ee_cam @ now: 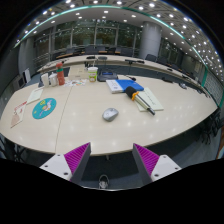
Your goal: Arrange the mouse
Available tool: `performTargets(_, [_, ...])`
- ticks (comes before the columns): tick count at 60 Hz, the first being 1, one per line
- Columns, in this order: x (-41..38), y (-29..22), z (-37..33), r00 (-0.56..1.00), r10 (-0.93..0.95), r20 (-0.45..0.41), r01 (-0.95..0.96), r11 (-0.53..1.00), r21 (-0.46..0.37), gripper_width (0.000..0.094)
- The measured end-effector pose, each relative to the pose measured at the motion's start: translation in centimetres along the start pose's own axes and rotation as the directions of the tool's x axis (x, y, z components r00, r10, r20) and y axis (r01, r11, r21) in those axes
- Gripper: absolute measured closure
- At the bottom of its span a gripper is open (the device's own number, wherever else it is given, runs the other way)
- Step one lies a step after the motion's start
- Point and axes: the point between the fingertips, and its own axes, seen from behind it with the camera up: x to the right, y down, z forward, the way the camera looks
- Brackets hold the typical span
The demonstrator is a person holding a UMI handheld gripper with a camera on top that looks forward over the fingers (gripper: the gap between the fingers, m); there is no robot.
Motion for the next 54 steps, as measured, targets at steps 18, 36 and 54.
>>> performTargets(18, [-0.7, -2.0, 14.8, 0.997, 0.008, 0.08, -0.006, 1.0, -0.015, 0.0079])
performTargets(36, [-2.8, -5.2, 25.7, 0.985, -0.008, 0.17, 0.009, 1.0, -0.006, 0.0079])
performTargets(54, [-3.8, -8.7, 30.8, 0.98, -0.003, 0.198, 0.004, 1.0, -0.007, 0.0087])
